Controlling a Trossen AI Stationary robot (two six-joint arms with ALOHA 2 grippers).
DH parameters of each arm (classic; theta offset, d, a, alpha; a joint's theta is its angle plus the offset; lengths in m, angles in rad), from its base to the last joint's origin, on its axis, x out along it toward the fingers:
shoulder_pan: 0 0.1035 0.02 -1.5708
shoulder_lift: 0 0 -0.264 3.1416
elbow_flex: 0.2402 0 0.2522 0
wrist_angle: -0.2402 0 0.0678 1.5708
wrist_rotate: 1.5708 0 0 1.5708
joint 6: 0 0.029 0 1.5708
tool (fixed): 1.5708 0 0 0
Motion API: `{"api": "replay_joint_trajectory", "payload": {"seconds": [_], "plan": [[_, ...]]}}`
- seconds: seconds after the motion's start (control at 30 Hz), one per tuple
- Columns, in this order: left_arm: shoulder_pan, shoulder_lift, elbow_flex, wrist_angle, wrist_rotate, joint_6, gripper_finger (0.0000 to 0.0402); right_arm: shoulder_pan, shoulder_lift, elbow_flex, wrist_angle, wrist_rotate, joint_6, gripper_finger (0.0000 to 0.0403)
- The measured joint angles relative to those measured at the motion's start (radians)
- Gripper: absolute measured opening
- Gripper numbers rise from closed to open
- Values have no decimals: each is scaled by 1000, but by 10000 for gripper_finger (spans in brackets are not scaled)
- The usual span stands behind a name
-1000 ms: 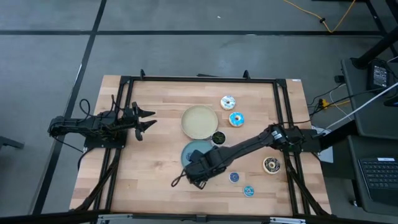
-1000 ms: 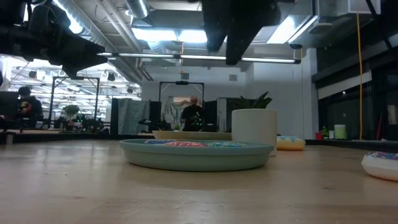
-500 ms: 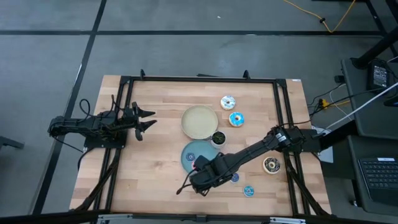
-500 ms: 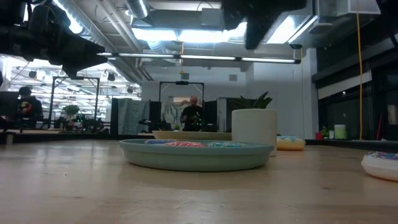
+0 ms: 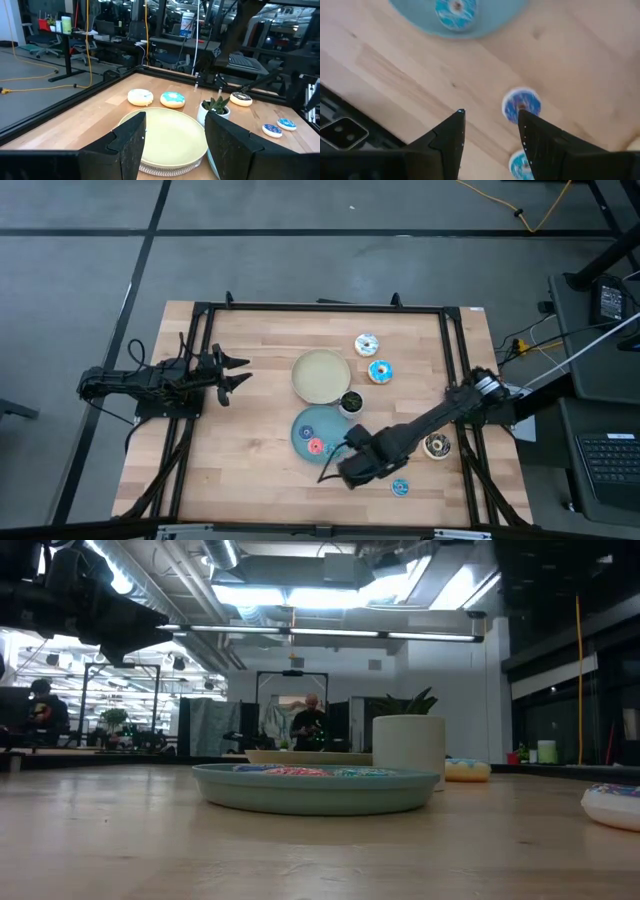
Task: Pick & Place donuts
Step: Put the small light blue donut on the blue plate
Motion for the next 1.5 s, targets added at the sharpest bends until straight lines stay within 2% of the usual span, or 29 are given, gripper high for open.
{"api": "replay_joint_trajectory", "payload": {"seconds": [0.23,0.6,1.13,1.5], "plan": [[0,0,0,0,0,0,196,58,-95,-155,61,-15,149,184],[0,0,0,0,0,0,196,148,-150,-352,164,-23,182,184],[0,0,0,0,0,0,196,286,-151,-504,311,-40,181,184],[0,0,0,0,0,0,196,314,-151,-586,391,-29,151,183]]}}
